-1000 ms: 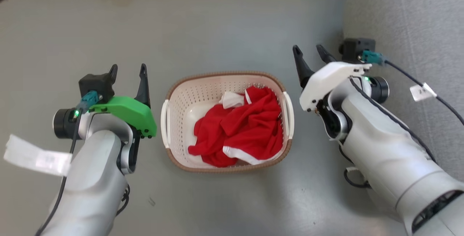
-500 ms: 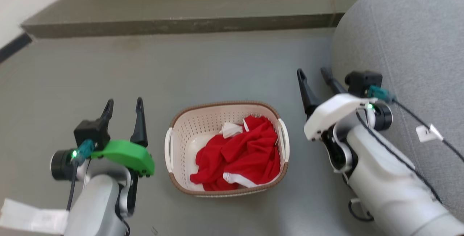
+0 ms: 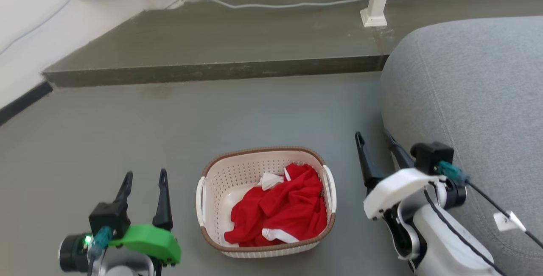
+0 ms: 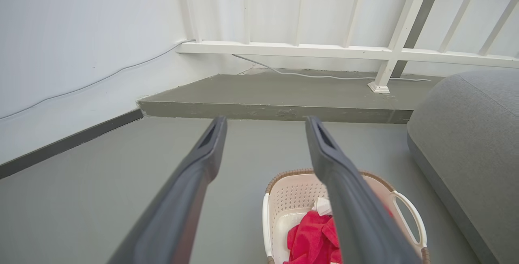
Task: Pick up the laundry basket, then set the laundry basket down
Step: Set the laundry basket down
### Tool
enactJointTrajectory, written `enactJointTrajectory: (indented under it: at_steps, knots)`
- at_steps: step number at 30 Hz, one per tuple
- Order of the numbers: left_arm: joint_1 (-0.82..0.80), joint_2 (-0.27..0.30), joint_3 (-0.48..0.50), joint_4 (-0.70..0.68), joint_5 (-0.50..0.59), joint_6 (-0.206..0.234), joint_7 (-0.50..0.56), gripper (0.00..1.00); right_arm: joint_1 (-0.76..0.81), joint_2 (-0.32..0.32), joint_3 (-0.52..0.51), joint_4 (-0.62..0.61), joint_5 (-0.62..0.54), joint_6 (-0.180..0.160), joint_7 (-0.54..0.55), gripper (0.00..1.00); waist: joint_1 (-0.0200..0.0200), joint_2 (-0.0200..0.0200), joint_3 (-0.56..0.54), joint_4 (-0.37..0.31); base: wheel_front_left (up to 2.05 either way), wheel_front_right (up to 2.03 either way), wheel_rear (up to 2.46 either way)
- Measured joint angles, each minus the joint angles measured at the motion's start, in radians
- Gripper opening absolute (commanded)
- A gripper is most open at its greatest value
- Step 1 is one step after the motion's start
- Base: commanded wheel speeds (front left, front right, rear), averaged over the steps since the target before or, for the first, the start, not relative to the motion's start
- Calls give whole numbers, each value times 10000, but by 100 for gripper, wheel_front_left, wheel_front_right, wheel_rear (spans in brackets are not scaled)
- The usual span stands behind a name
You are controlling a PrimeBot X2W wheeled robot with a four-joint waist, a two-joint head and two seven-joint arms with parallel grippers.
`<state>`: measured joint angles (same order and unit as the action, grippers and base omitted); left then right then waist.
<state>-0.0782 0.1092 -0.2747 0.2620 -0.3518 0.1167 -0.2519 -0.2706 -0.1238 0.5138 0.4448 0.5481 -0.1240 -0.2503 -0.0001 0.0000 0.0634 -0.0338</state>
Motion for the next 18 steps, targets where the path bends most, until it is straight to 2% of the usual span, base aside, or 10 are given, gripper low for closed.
enactJointTrajectory:
  at_steps: [18]
  knots:
    - [1698,-232,800,-1507,708,27,2,100,2152,249,-1009,-1593,-1064,-12,0,100,0,0,-429,-31,0,0,0]
